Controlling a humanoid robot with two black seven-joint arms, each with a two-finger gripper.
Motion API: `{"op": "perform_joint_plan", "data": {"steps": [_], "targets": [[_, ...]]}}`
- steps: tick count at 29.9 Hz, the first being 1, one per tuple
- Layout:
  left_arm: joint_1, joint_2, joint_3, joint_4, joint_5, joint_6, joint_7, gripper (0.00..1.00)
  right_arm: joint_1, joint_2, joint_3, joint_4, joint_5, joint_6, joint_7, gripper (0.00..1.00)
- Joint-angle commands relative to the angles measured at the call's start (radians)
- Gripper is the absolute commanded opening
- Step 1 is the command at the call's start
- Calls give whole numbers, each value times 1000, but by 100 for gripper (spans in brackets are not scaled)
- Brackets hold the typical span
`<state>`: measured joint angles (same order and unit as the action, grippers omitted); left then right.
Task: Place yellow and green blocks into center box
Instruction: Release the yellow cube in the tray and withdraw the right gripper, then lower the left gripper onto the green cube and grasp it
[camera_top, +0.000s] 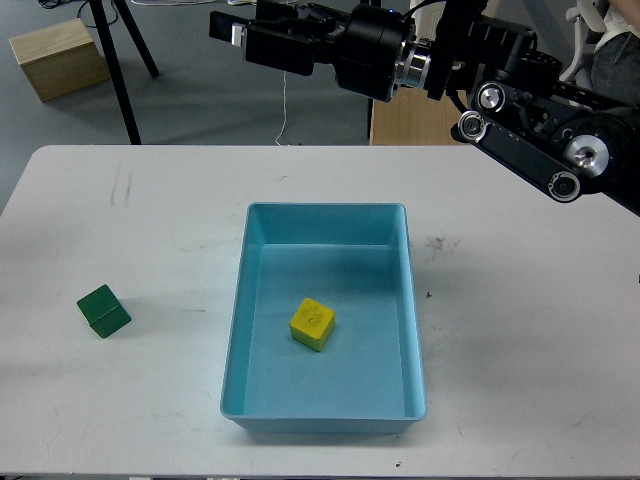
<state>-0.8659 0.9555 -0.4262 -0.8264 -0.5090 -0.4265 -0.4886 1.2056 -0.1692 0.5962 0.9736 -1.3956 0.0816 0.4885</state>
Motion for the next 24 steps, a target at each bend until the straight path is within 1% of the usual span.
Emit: {"op": "perform_joint_plan", "data": {"steps": [1,4,6,10,13,17,20,24], "targets": [[-33,17,-2,76,23,-62,0,100,-73,14,111,16,121,-37,0,99],[-74,63,3,113,104,-62,0,100,-165,13,209,68,182,-59,0,99],[-102,77,0,159,228,-62,0,100,-245,8,292,134,196,-63,0,99],[-201,78,3,243,583,-62,0,100,-423,-3,442,261,210,-65,-37,99],[-264,77,3,244,893,-62,0,100,-544,-33,510,356,222,-74,-54,99],[-294,60,-2,233,1261,-62,0,100,-650,-67,580,460,254,-80,-70,99],[-314,25,4,214,1409,-62,0,100,-711,-92,641,519,274,-83,-79,99],[-312,12,12,129,1573,-62,0,100,-816,-110,729,577,288,-83,-79,99]]}}
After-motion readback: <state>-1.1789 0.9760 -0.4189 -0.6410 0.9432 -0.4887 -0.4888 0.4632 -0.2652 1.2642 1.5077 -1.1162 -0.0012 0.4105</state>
